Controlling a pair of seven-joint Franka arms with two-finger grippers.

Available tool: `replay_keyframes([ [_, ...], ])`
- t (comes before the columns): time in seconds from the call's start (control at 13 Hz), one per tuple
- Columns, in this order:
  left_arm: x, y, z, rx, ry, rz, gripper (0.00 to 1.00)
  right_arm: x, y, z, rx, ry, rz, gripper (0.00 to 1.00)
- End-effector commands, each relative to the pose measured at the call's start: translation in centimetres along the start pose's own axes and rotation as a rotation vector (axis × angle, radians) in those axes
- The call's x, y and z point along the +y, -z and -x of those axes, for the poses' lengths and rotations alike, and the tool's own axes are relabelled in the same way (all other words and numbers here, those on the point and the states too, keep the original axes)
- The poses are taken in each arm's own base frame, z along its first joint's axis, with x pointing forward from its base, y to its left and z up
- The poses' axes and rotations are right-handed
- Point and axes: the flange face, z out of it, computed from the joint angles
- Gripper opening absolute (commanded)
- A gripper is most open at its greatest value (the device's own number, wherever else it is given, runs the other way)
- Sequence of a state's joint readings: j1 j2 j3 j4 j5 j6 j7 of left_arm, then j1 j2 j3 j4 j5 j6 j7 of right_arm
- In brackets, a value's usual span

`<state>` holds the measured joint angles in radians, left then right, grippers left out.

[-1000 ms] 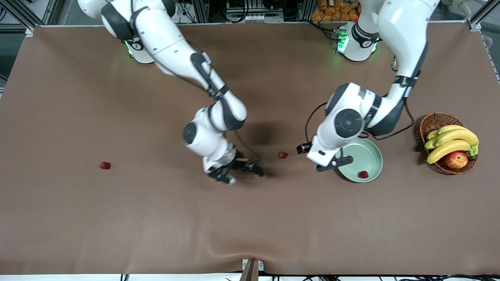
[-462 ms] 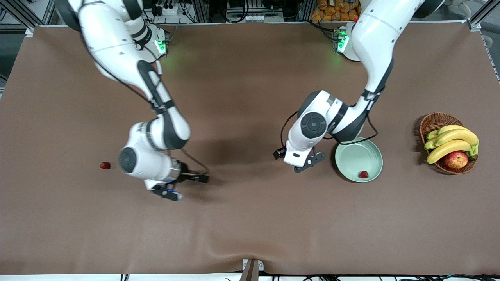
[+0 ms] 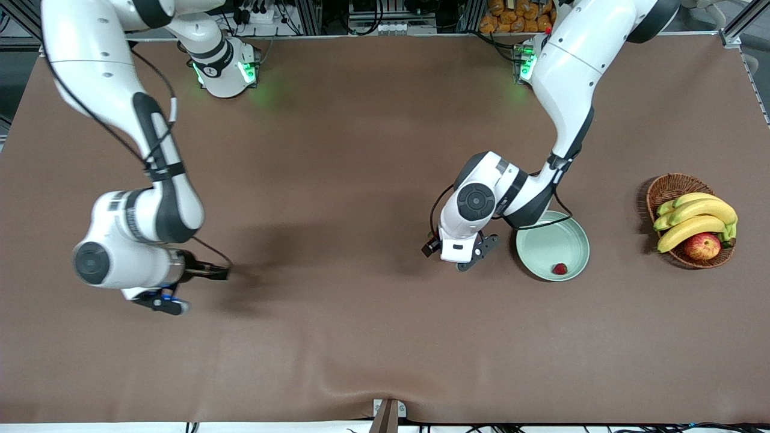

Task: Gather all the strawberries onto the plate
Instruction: 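Grasp the strawberry with the left gripper while the right gripper reaches another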

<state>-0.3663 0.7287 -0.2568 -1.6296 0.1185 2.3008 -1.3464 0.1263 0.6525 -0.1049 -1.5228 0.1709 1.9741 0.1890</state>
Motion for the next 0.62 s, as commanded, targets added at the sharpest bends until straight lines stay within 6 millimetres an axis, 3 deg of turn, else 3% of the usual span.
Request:
replay_keyframes([
  [0.0, 0.0, -1.0, -0.2, 0.023, 0.039, -0.004, 0.95, 5.3, 0.0, 0.1, -0.019, 0.082, 0.009, 1.00],
  [0.23, -0.1, -2.1, 0.0, 0.014, 0.041, -0.016, 0.91, 11.0, -1.0, -0.8, -0.030, 0.141, 0.064, 1.00],
  [0.38, 0.0, -2.1, 0.6, 0.015, 0.030, -0.016, 0.83, 12.7, -1.7, -1.3, -0.026, 0.196, 0.066, 1.00],
  [0.54, 0.5, -1.8, 1.0, 0.015, 0.025, -0.001, 0.83, 14.3, -3.2, -1.7, -0.037, 0.211, 0.062, 1.00],
])
